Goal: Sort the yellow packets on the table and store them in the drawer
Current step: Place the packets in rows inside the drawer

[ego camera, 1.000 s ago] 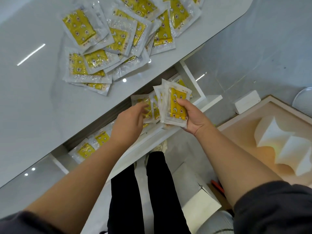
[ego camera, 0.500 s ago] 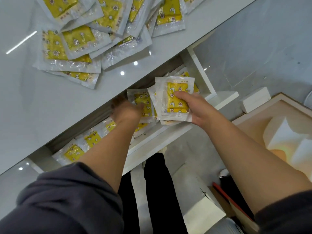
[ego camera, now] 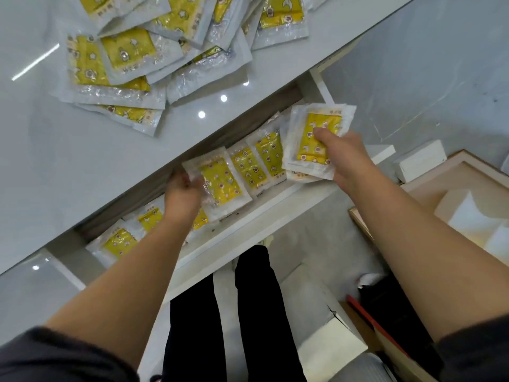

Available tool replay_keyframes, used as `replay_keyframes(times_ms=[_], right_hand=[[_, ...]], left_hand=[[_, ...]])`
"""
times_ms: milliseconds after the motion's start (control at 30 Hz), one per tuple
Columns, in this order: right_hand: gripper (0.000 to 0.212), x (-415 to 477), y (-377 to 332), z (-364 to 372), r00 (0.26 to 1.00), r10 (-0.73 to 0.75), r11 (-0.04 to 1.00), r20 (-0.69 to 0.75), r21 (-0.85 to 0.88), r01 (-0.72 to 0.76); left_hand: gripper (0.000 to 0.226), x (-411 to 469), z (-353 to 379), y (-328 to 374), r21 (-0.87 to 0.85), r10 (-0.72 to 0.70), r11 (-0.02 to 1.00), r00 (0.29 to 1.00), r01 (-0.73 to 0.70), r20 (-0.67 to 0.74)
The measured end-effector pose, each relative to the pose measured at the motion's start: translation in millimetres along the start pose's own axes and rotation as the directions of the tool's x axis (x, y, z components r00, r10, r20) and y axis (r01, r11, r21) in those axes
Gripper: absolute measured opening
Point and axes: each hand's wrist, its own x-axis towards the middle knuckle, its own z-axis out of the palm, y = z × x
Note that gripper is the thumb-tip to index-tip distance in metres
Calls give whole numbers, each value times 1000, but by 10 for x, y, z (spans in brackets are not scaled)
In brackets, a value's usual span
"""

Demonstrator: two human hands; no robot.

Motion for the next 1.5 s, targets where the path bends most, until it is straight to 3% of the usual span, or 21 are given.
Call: replay_keyframes(times_ms=[133, 200, 333, 433, 500, 533, 600, 667, 733, 800, 900, 1000, 1133, 1200, 1267, 1333, 1367, 1433, 1500], right_hand=[[11, 62, 1, 32, 999, -11, 1000, -52, -10, 10], [17, 76, 39, 73, 1000, -4, 1000, -26, -10, 4], [6, 69, 130, 180, 998, -11, 998, 55, -57, 14], [5, 26, 168, 247, 992, -8, 997, 127, -70, 17], [5, -30, 197, 306, 978, 2, 997, 206, -73, 14], [6, -64, 215, 343, 968, 13, 998, 249, -68, 4], [9, -133, 256, 429, 941, 61, 998, 334, -46, -48], [16, -202, 300, 533, 901, 130, 991, 414, -66, -113], [24, -262, 342, 651, 864, 189, 979, 468, -155, -130], [28, -288, 375, 744, 852, 207, 967, 481, -234, -103], [32, -270, 402, 798, 910, 165, 930, 379, -368, -15], [31, -188, 420, 756, 958, 82, 874, 275, -482, 64], [24, -124, 457, 669, 960, 97, 860, 263, -508, 53], [23, -119, 486, 649, 955, 105, 846, 276, -529, 60], [28, -130, 498, 661, 959, 93, 839, 268, -539, 69], [30, -179, 473, 676, 960, 82, 833, 268, -547, 82], [28, -221, 454, 684, 956, 82, 827, 281, -554, 92], [27, -319, 420, 714, 940, 89, 820, 330, -559, 118], [25, -449, 403, 791, 915, 112, 820, 388, -556, 135]], left_hand=[[17, -49, 217, -98, -56, -8, 998, 997, 12, 77], [19, -50, 368, -38, -74, 8, 997, 996, -2, 86], [24, 133, 514, 70, -81, -83, 993, 995, 86, 51], [17, 202, 460, 122, 286, -48, 958, 998, 33, 48], [50, 131, 346, 134, 443, 16, 896, 1000, -26, 26], [59, 78, 274, 140, 416, 35, 908, 999, -45, 33], [48, -18, 144, 159, 111, 3, 994, 983, -24, 182], [34, -110, 44, 144, -197, -69, 964, 886, 177, 459], [23, -127, -48, 62, -265, -65, 932, 833, 248, 549], [10, -98, -114, -57, -268, -102, 929, 873, 255, 477], [7, -33, -197, -240, -245, -205, 923, 919, 296, 337], [13, -20, -206, -305, -265, -243, 907, 922, 326, 302], [16, 62, -123, -286, -232, -275, 912, 924, 338, 266], [14, 125, -86, -280, -143, -316, 925, 922, 352, 226], [23, 136, -131, -251, 101, -341, 939, 928, 329, 149], [37, 96, -225, -245, 333, -288, 909, 955, 249, 72], [41, 54, -268, -244, 332, -251, 919, 965, 213, 75], [39, -72, -356, -222, 66, -207, 978, 953, 197, 223], [27, -198, -454, -174, -209, -113, 955, 909, 211, 401]])
